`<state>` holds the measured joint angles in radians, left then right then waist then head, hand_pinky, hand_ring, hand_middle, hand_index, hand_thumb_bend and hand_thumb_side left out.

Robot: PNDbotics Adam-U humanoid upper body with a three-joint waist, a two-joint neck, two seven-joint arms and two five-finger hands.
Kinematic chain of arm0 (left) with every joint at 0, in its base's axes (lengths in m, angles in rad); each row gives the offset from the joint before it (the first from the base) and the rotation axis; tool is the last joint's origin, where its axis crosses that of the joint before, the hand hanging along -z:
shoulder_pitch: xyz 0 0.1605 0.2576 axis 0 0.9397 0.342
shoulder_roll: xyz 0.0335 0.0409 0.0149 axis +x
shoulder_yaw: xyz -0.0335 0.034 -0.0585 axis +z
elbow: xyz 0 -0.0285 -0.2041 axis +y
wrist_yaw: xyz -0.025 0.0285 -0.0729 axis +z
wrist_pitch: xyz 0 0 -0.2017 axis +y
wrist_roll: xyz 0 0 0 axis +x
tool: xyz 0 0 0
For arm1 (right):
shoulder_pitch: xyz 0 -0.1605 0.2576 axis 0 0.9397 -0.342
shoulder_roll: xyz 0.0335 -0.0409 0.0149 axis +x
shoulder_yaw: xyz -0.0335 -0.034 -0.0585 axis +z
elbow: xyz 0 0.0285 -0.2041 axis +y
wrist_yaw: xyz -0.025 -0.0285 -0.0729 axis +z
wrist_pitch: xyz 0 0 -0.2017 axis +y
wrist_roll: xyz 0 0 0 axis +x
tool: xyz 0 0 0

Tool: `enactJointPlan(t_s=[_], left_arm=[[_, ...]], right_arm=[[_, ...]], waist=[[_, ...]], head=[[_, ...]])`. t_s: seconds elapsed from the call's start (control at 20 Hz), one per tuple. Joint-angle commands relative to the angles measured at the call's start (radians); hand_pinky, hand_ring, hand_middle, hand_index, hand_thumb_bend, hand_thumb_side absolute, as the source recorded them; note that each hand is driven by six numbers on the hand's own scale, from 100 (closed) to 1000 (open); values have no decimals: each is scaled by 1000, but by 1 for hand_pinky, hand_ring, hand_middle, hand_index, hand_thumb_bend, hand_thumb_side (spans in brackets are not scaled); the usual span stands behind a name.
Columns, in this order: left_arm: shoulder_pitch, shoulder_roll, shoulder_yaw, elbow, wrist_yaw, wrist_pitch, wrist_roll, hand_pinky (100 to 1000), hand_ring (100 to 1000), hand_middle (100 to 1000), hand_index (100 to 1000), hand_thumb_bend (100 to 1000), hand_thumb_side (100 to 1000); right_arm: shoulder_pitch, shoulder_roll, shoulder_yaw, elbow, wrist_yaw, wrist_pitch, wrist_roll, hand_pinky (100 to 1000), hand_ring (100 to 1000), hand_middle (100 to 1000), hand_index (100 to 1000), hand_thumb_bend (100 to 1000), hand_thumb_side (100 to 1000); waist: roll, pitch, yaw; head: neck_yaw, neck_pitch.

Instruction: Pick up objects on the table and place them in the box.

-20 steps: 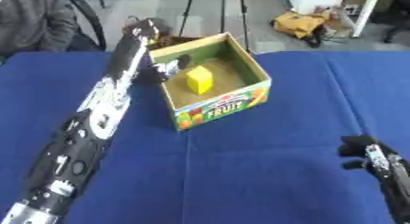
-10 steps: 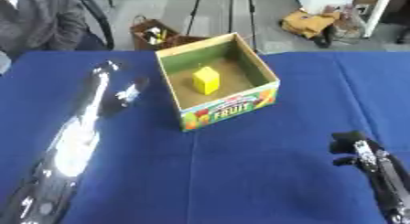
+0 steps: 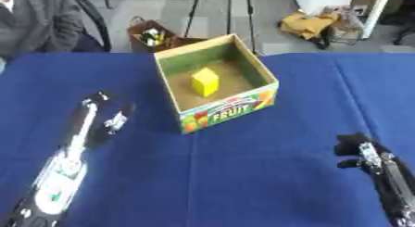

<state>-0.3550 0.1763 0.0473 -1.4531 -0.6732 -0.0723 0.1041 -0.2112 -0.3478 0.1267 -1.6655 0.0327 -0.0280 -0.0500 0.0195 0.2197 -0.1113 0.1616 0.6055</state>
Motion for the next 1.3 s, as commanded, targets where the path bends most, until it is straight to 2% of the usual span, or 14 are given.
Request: enactJointPlan(t_s=[0.05, 0.35, 1.3], left_arm=[[19, 16, -21, -69, 47, 10, -8, 702, 740, 704, 756, 635, 986], [38, 25, -31, -98, 133, 27, -27, 700, 734, 695, 737, 631, 989], [49, 61, -34, -109, 407, 24, -62, 692, 706, 662, 717, 631, 991]], right_arm=[[-7, -12, -2, -8, -3, 1, 1, 596, 692, 610, 754, 100, 1000], [-8, -13, -2, -9, -2, 1, 1, 595, 691, 609, 753, 100, 1000], [-7, -12, -3, -10, -1, 2, -1, 595, 690, 607, 752, 100, 1000]], waist=[[0, -20, -3], [-2, -21, 4], [-1, -21, -4]], head=[[4, 6], [4, 6], [8, 6]])
